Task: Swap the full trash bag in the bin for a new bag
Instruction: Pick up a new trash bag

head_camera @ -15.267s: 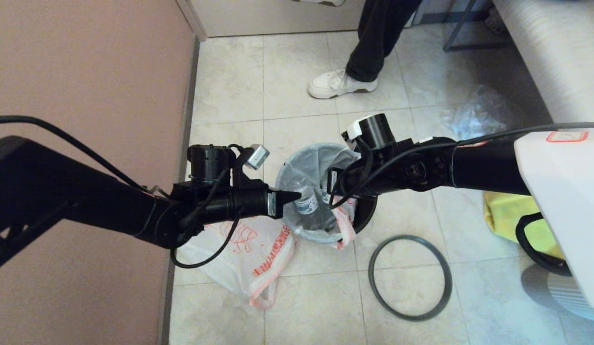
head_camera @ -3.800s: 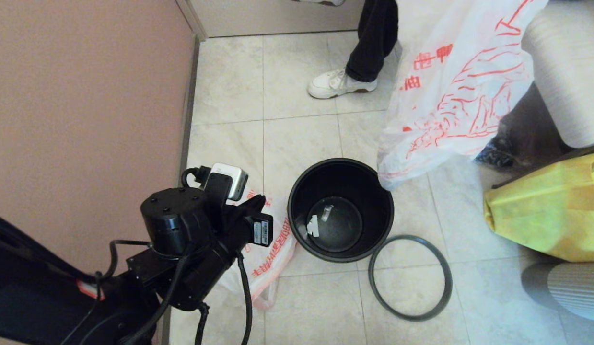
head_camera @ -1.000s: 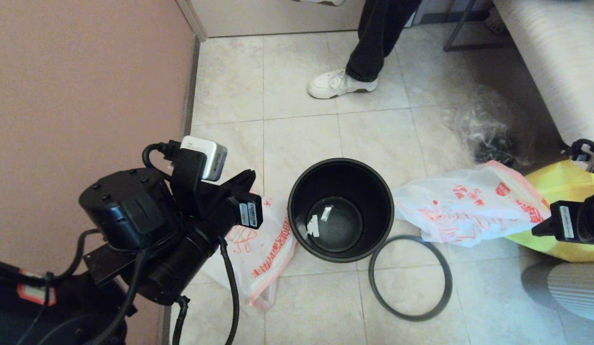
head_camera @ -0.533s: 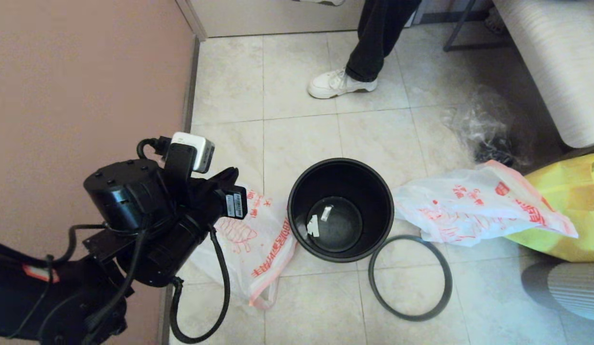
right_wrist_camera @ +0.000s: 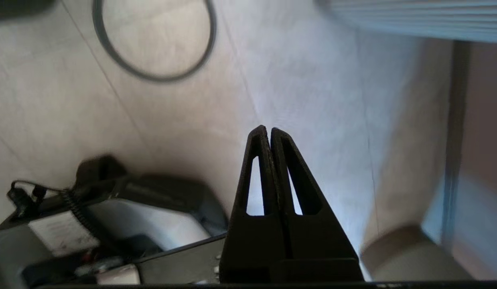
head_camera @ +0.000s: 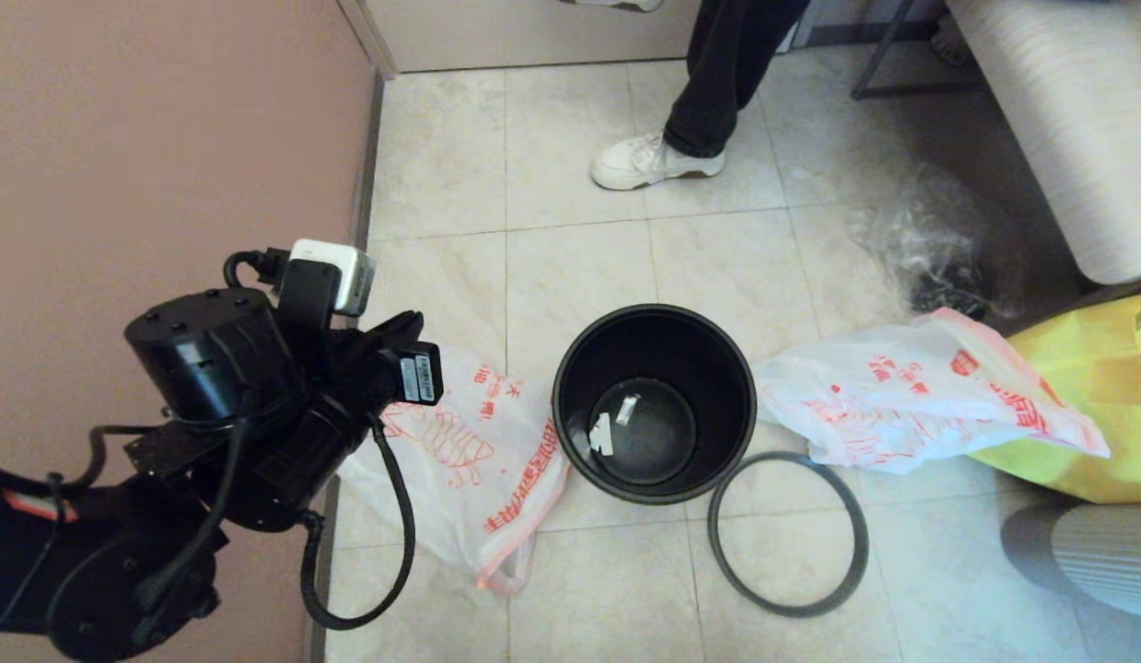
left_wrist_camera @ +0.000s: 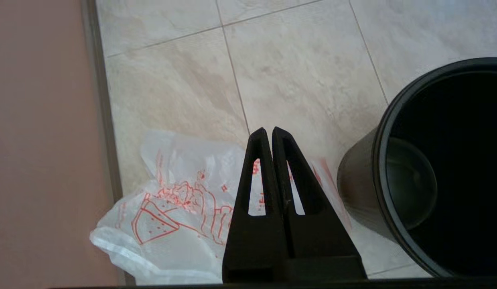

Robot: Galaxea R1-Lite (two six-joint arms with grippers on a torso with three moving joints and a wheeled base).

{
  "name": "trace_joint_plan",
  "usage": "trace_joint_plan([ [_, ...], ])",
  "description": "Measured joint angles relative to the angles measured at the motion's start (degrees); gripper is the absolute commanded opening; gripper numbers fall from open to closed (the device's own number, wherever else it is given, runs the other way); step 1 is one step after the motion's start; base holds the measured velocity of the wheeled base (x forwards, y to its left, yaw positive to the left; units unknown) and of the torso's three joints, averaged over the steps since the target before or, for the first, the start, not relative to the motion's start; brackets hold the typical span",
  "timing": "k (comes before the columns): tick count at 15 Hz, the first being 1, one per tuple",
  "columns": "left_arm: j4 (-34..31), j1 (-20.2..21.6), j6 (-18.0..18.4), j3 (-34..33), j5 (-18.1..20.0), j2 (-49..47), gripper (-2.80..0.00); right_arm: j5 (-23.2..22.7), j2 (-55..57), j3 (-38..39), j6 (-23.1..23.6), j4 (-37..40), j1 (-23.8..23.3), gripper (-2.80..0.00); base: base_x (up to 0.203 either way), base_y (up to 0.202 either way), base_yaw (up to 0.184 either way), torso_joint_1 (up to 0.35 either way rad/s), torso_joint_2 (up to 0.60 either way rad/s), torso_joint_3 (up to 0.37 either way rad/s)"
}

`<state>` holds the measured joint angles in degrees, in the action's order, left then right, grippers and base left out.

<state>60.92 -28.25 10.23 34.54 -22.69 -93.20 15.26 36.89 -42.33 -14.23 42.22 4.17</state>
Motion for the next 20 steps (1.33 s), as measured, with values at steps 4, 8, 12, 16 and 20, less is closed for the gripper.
trace_joint_plan([
  [4, 0.02, -0.83, -0.09, -0.96, -0.09, 0.12, -2.8, -1.84, -16.32, 1.9, 2.81, 6.77, -2.14, -2.8, 0.0, 0.0, 0.0, 0.0, 0.0, 0.0],
  [8, 0.16, -1.53, -0.17, -1.6, -0.05, -0.1, -2.8, -5.55, -30.25, 7.8, 8.51, 9.31, -3.11, -2.8, 0.0, 0.0, 0.0, 0.0, 0.0, 0.0],
  [12, 0.27, -2.54, -0.17, -2.23, -0.02, -0.27, -2.8, -8.13, -35.88, 24.19, 12.25, -12.87, -3.47, -2.8, 0.0, 0.0, 0.0, 0.0, 0.0, 0.0],
  [16, 0.52, -2.67, -0.39, -2.53, 0.0, -0.81, -2.8, -13.71, -36.94, 36.83, 17.56, -33.47, -3.55, -2.8, 0.0, 0.0, 0.0, 0.0, 0.0, 0.0],
  [20, 1.56, -2.71, -0.22, -3.84, -0.01, -3.0, -2.8, -16.85, -37.05, 40.38, 17.78, -37.85, -3.54, -2.8, 0.0, 0.0, 0.0, 0.0, 0.0, 0.0],
])
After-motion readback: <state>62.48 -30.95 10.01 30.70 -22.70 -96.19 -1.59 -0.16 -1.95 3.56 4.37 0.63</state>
